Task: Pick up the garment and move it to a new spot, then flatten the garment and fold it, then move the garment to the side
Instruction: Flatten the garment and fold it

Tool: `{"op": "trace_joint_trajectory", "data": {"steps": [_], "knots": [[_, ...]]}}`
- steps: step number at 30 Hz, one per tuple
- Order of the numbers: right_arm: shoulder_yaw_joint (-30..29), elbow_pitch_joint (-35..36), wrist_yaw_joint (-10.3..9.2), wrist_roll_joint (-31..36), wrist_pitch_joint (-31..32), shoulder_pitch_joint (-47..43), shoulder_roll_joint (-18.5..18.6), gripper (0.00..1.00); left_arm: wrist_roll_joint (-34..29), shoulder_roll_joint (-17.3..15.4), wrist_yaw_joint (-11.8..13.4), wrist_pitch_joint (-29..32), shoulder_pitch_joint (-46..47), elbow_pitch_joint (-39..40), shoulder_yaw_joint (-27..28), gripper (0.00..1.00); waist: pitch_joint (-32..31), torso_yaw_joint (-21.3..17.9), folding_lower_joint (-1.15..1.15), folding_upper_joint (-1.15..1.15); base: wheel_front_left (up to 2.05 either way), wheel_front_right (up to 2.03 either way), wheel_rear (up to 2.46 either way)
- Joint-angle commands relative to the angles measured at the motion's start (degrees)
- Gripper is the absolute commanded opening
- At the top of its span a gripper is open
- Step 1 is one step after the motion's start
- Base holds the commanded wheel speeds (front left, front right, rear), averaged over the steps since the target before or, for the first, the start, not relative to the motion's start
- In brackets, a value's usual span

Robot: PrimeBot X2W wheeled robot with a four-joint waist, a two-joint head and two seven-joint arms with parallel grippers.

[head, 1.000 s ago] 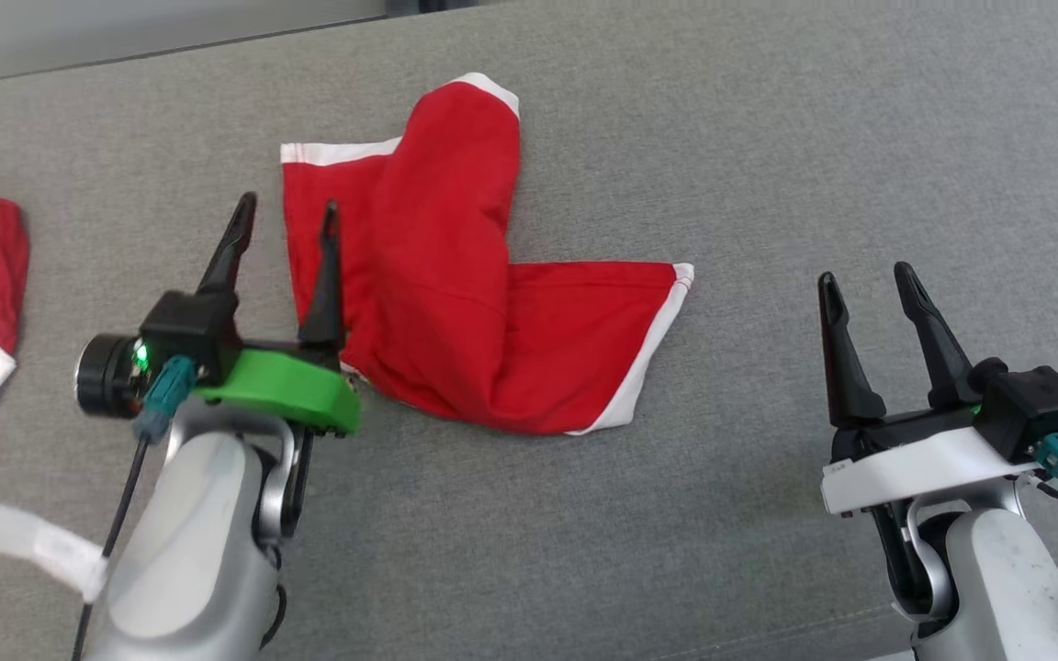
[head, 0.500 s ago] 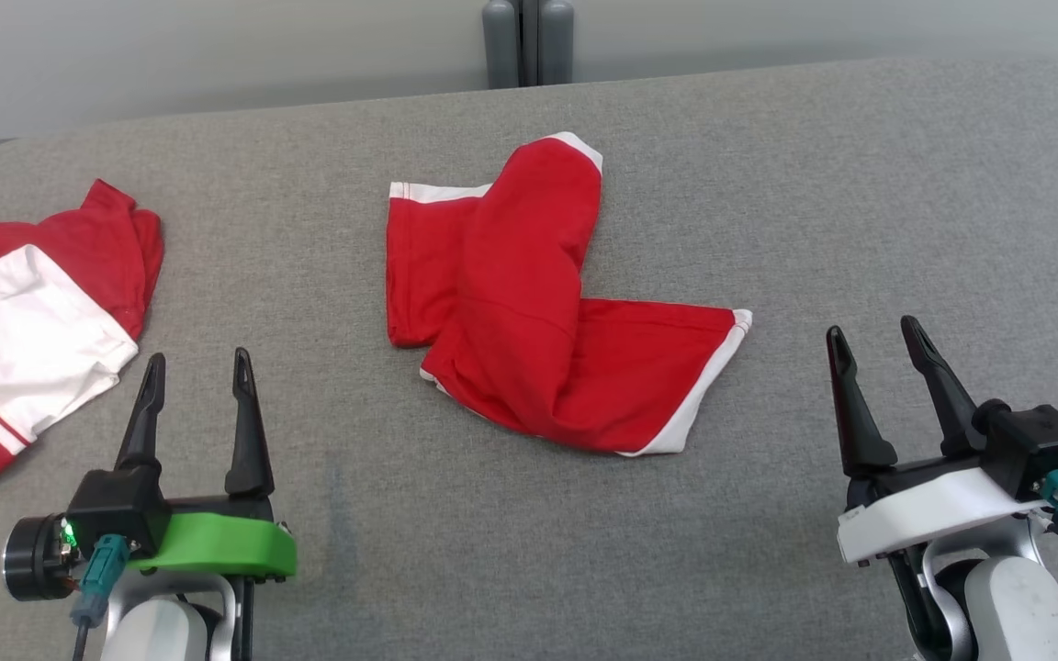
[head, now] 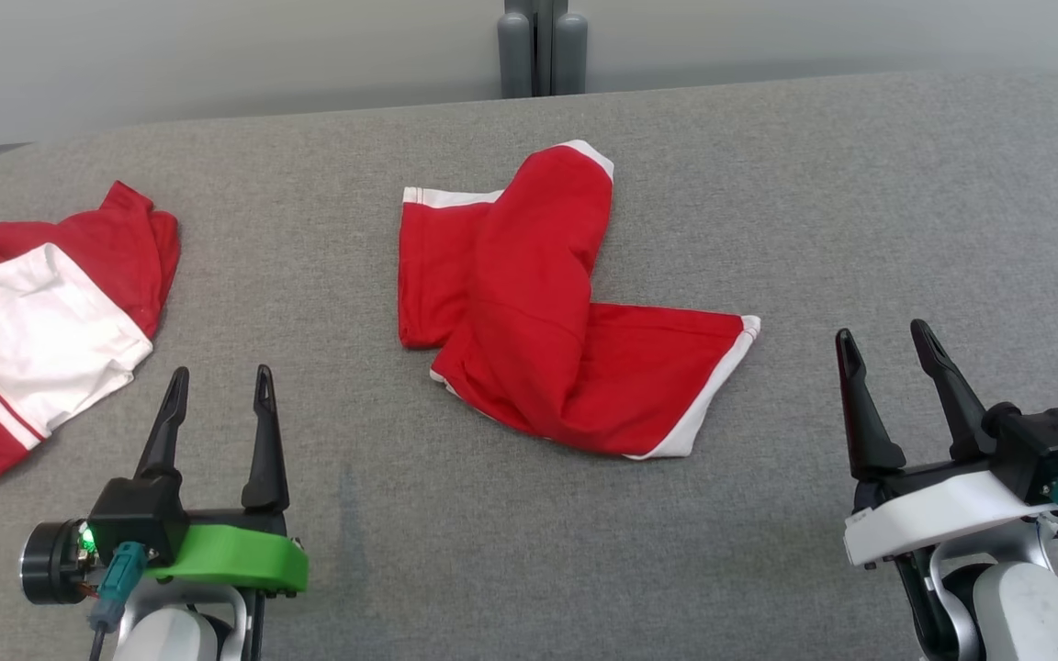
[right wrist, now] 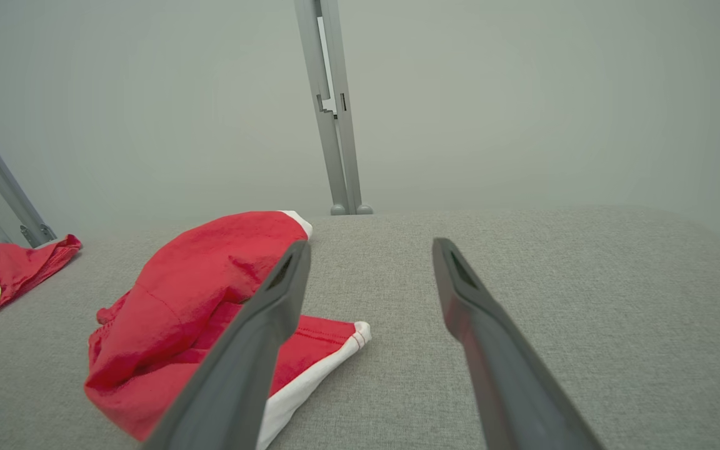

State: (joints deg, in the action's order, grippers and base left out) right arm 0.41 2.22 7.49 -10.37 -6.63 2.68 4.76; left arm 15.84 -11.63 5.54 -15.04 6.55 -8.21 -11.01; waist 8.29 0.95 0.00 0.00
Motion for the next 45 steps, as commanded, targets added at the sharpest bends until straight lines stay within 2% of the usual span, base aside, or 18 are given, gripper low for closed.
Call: {"op": "trace_joint_trajectory", "data": {"steps": [1,3,7,11,14,18,23,24,25,30,33,36,45], "knots": [[-0.07,0.34,0.01,0.17,0.04,-0.34,-0.02,1.0,-0.79,-0.5,-0.29,-0.19,0.84,-0.13,-0.25,1.0,0.16,-0.05,0.0,0.0,0.0,0.0,0.0],[0.06,0.41,0.01,0.16,0.03,-0.14,-0.06,1.0,-1.19,-0.64,-0.64,-0.14,1.7,-0.05,-1.0,1.0,0.37,-0.14,0.0,0.0,0.0,0.0,0.0],[0.06,0.52,0.01,0.13,0.11,0.32,0.04,1.0,-1.57,-0.52,-3.36,1.98,4.94,-0.22,-4.0,1.0,1.37,-0.31,0.0,0.0,0.0,0.0,0.0],[0.47,0.7,0.01,0.22,0.16,1.42,0.13,1.0,-1.17,0.78,-7.4,7.35,10.05,-2.17,-8.35,1.0,3.24,-1.02,0.0,0.0,0.0,0.0,0.0],[1.17,0.18,0.0,-0.07,-0.13,2.04,0.03,1.0,0.33,1.89,-10.04,13.01,13.54,-6.52,-11.11,1.0,4.49,-2.36,0.0,0.0,0.0,0.0,0.0],[2.0,-0.59,0.01,-0.42,-0.65,2.73,-0.25,1.0,2.58,2.41,-11.67,18.13,17.03,-13.42,-13.15,1.0,5.85,-4.33,0.0,0.0,0.0,0.0,0.0],[1.99,-1.56,0.01,-0.61,-1.28,3.24,-0.59,1.0,4.86,1.93,-12.57,19.44,20.48,-20.72,-14.58,0.98,7.19,-5.92,0.0,0.0,0.0,0.0,0.0],[1.91,-1.7,0.01,-0.59,-1.48,3.32,-0.64,1.0,5.18,1.74,-12.71,19.63,21.06,-21.65,-14.89,0.27,7.4,-6.03,0.0,0.0,0.0,0.0,0.0],[1.8,-1.87,0.01,-0.65,-1.63,3.42,-0.69,1.0,5.94,1.53,-12.88,19.73,21.64,-22.78,-15.29,0.0,7.58,-6.13,0.0,0.0,0.0,0.0,0.0],[1.16,-2.46,0.01,-0.68,-2.24,3.35,-0.9,1.0,7.94,0.37,-12.98,15.76,21.95,-22.3,-14.73,0.0,7.84,-5.96,0.0,0.0,0.0,0.0,0.0],[-0.23,-2.71,0.01,-0.47,-2.53,2.5,-1.13,1.0,8.58,-0.47,-11.28,13.02,18.85,-17.9,-13.25,0.0,7.52,-4.48,0.0,0.0,0.0,0.0,0.0],[-1.66,-2.94,0.01,-0.39,-2.58,2.24,-1.18,1.0,8.77,-1.11,-8.51,12.51,15.46,-11.74,-12.08,0.0,7.11,-2.66,0.0,0.0,0.0,0.0,0.0],[-3.96,-2.78,0.01,0.25,-1.62,1.74,-1.49,1.0,11.22,-2.92,1.56,18.09,0.14,6.69,-8.38,0.0,5.5,0.89,0.0,0.0,0.0,0.0,0.0]]}}
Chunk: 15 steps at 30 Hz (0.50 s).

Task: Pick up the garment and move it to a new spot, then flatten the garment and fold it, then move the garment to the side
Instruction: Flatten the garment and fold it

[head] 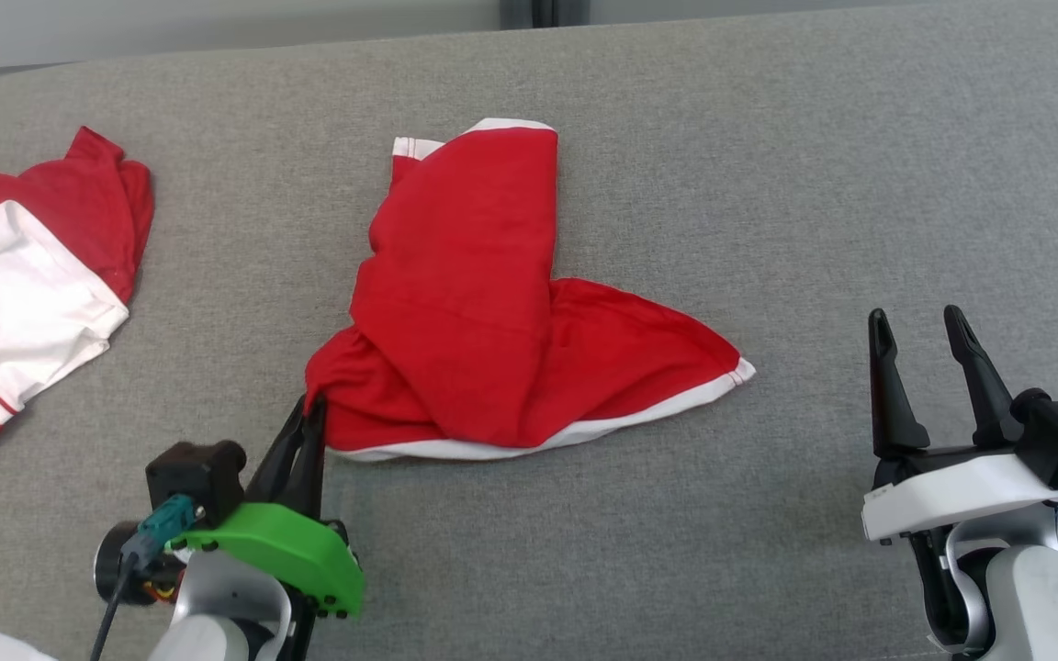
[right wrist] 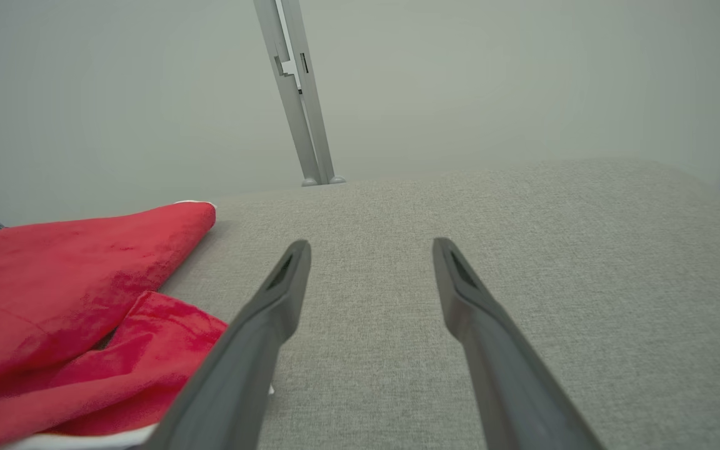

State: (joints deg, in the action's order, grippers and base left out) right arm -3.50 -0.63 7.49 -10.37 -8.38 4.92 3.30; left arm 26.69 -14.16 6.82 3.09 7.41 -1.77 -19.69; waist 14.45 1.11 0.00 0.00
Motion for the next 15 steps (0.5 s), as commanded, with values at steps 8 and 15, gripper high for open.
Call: {"op": "trace_joint_trajectory", "data": {"steps": [8,15], "knots": [[0.5,0.55,0.01,0.31,0.63,0.08,-0.13,1.0,2.57,-0.57,1.79,2.49,-3.85,1.9,1.24,1.0,-0.83,-0.24,0.0,0.0,0.0,0.0,0.0],[0.41,1.88,0.01,0.63,0.91,-0.5,-0.23,1.0,1.14,0.0,0.1,-4.92,0.69,-2.58,2.15,1.0,-1.18,-1.78,0.0,0.0,0.0,0.0,0.0]]}}
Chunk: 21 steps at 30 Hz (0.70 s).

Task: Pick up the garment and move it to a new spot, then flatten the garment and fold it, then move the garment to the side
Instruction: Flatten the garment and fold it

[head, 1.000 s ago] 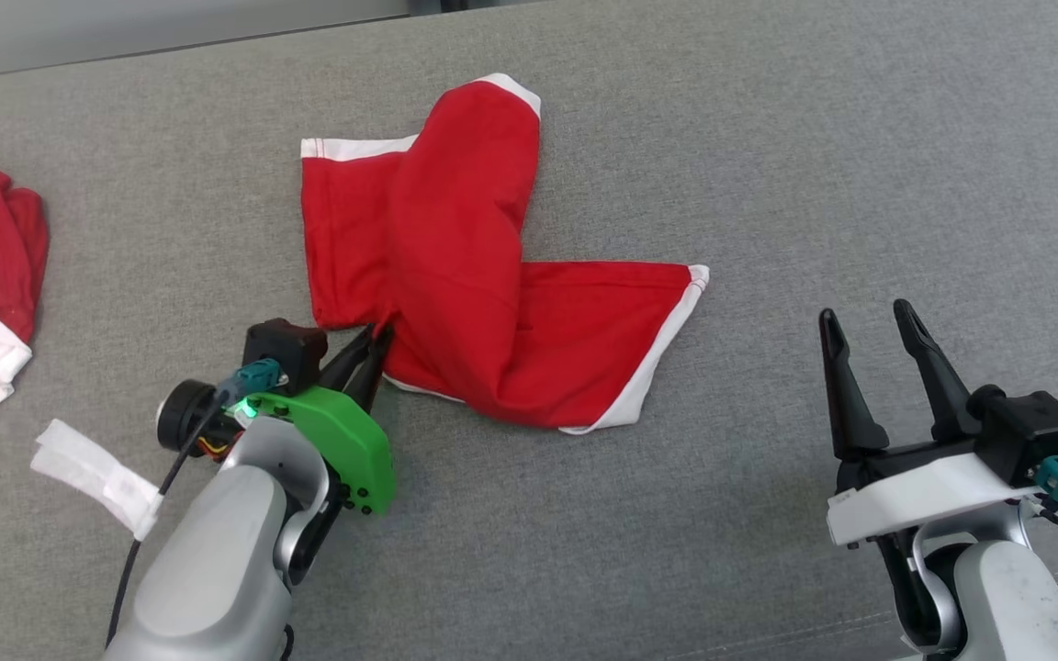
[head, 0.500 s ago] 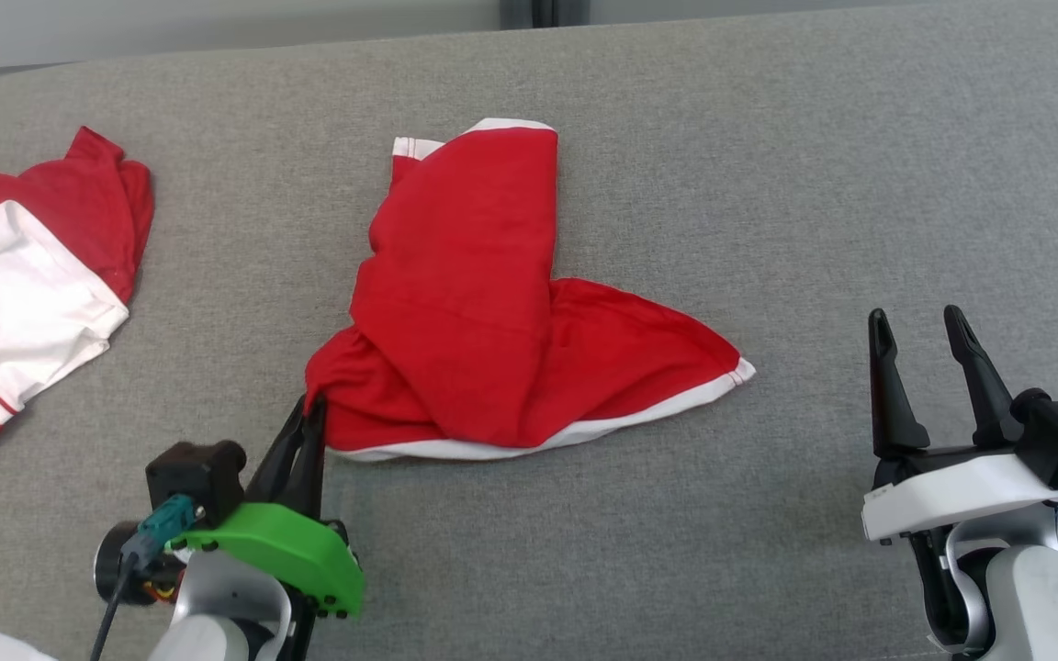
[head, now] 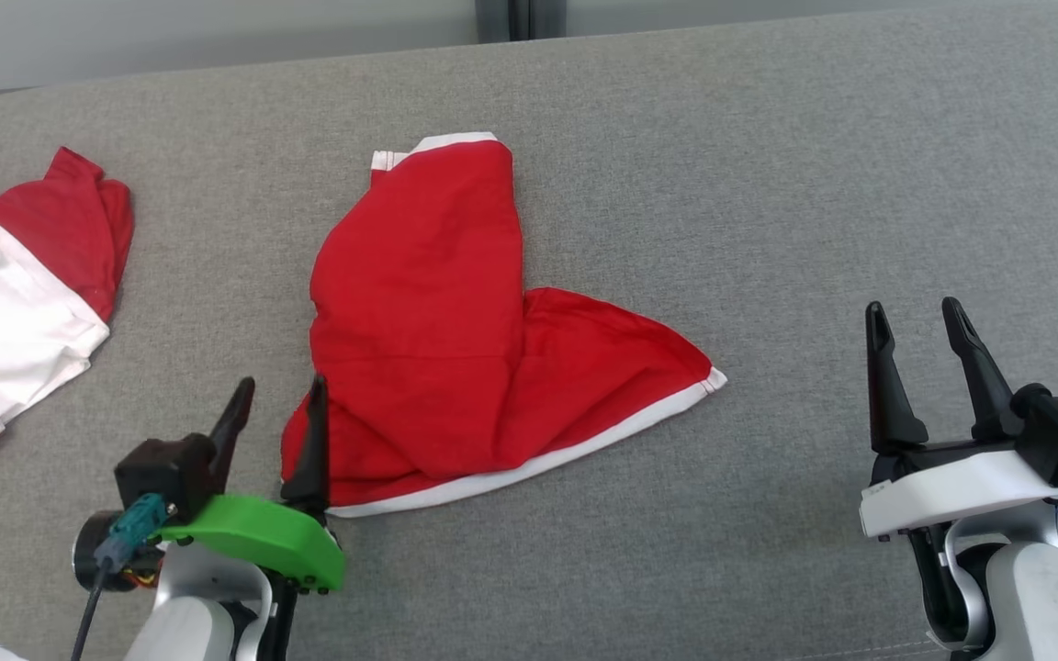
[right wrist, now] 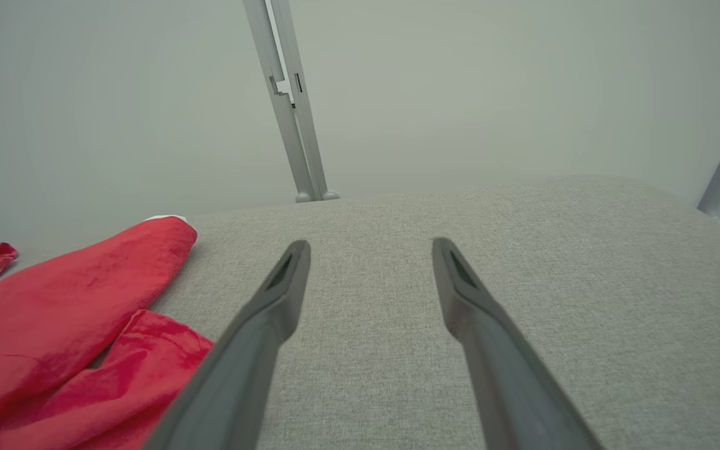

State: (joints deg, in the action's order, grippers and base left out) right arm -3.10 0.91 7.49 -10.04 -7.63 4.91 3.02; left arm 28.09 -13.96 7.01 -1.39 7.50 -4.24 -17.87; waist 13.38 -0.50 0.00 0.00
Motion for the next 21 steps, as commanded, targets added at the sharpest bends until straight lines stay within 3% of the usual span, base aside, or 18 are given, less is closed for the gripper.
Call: {"op": "trace_joint_trajectory", "data": {"steps": [1,7,21], "knots": [[-0.03,0.71,0.01,0.39,0.23,-0.66,0.05,1.0,-1.06,-0.12,0.1,-2.74,1.38,-0.35,0.75,1.0,-0.16,-0.29,0.0,0.0,0.0,0.0,0.0],[0.15,2.91,0.01,1.18,0.94,-1.58,0.0,1.0,-5.68,-1.34,0.88,-12.27,2.6,-1.21,2.31,1.0,-1.05,-0.45,0.0,0.0,0.0,0.0,0.0],[0.95,6.3,0.01,1.37,3.12,-4.65,-0.03,1.0,-8.48,-1.55,1.05,-13.82,-3.24,1.07,3.8,1.0,-3.06,0.44,0.0,0.0,0.0,0.0,0.0]]}}
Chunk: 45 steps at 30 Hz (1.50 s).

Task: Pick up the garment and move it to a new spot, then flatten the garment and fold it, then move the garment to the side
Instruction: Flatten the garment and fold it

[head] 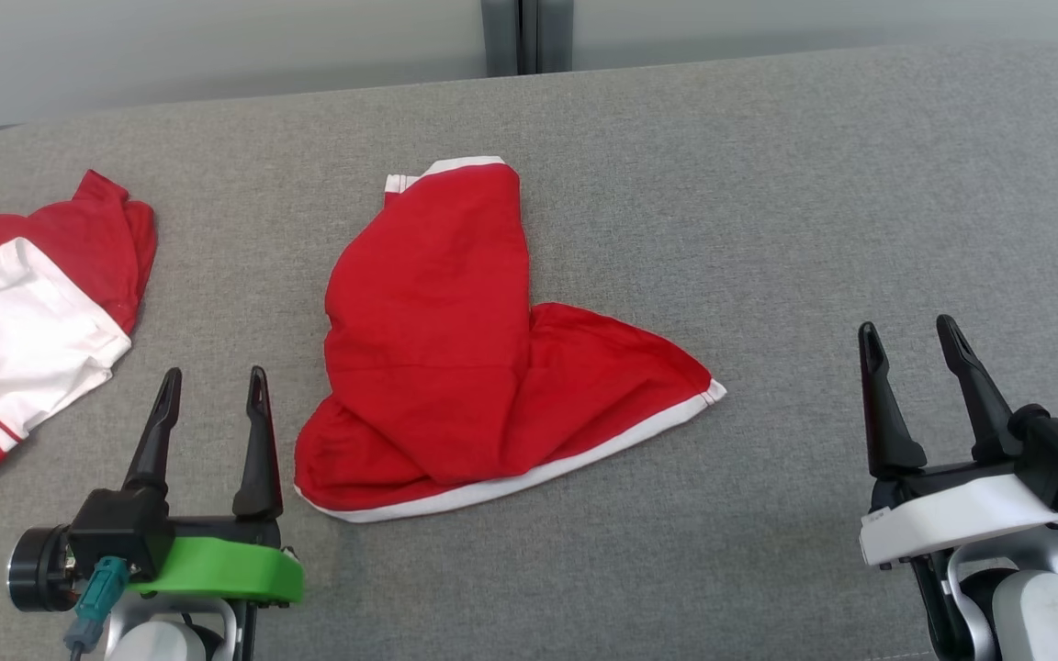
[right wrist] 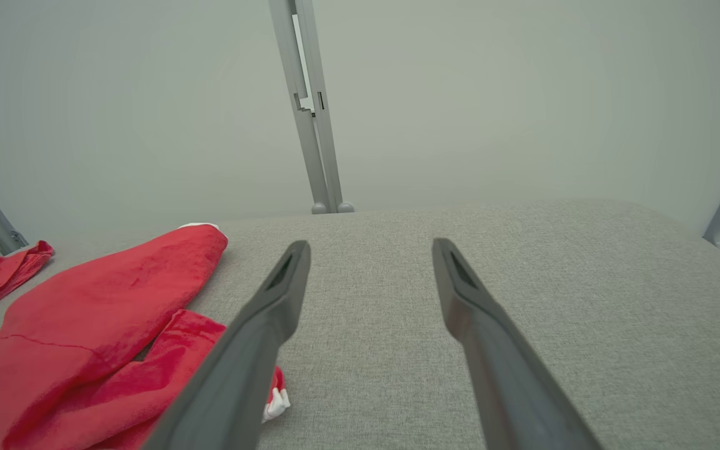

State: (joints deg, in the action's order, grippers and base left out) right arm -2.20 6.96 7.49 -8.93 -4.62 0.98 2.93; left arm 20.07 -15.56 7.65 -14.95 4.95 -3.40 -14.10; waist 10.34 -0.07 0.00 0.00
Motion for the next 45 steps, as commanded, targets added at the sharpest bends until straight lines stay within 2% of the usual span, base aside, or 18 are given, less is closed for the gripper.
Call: {"op": "trace_joint_trajectory", "data": {"steps": [1,7,14,20,21,22,23,28,35,42,43,44,45], "knots": [[0.09,0.25,0.01,0.19,0.17,-0.61,0.05,1.0,-0.47,0.07,0.49,-0.25,-0.83,0.3,-0.02,1.0,-0.02,0.01,0.0,0.0,0.0,0.0,0.0],[0.21,0.2,0.01,0.1,0.25,-0.1,0.06,1.0,0.7,-0.89,-1.44,0.84,0.01,-2.46,-0.14,1.0,0.43,0.09,0.0,0.0,0.0,0.0,0.0],[0.62,-0.65,0.01,-0.31,0.46,-0.3,0.08,1.0,6.47,0.76,-6.67,8.15,-1.64,-9.32,-3.12,1.0,2.08,0.62,0.0,0.0,0.0,0.0,0.0],[1.2,-2.23,0.01,-0.69,0.32,0.49,0.05,1.0,8.18,1.47,-9.72,8.97,1.37,-15.66,-4.24,1.0,3.36,1.16,0.0,0.0,0.0,0.0,0.0],[1.41,-2.63,0.01,-0.74,0.55,0.59,0.04,1.0,8.5,1.75,-10.3,8.97,2.05,-16.69,-4.54,0.89,3.65,1.25,0.0,0.0,0.0,0.0,0.0],[1.58,-2.93,0.01,-0.73,0.57,0.7,0.06,1.0,8.62,1.74,-10.85,8.93,2.64,-17.51,-4.83,0.33,3.8,1.29,0.0,0.0,0.0,0.0,0.0],[1.82,-3.37,0.01,-0.68,0.6,0.86,0.18,1.0,8.88,1.74,-11.47,8.92,3.36,-18.49,-5.09,0.0,4.05,1.31,0.0,0.0,0.0,0.0,0.0],[4.11,-6.61,0.01,-1.01,0.93,1.97,1.19,1.0,8.42,2.22,-12.36,7.25,5.9,-20.76,-5.87,0.0,4.65,1.7,0.0,0.0,0.0,0.0,0.0],[12.33,-15.7,0.0,-2.76,0.33,4.91,2.56,1.0,7.45,3.39,-11.73,5.17,7.76,-20.59,-6.83,0.0,4.95,3.48,0.0,0.0,0.0,0.0,0.0],[12.86,-26.42,0.01,-3.1,-1.69,10.26,1.83,1.0,6.83,4.08,-10.93,4.23,8.19,-18.25,-7.49,0.0,5.05,4.76,0.0,0.0,0.0,0.0,0.0],[12.77,-27.89,0.01,-3.3,-1.53,10.79,1.67,0.39,6.85,4.15,-10.78,4.1,8.2,-17.77,-7.5,0.0,5.02,4.92,0.0,0.0,0.0,0.0,0.0],[12.87,-28.83,0.01,-3.58,-1.56,11.27,1.6,0.14,6.91,4.17,-10.78,3.95,8.18,-17.4,-7.53,0.0,5.0,5.01,0.0,0.0,0.0,0.0,0.0],[13.02,-29.79,0.01,-3.81,-1.7,11.84,1.54,0.0,6.85,4.02,-10.73,3.78,8.22,-16.99,-7.52,0.0,4.99,5.1,0.0,0.0,0.0,0.0,0.0]]}}
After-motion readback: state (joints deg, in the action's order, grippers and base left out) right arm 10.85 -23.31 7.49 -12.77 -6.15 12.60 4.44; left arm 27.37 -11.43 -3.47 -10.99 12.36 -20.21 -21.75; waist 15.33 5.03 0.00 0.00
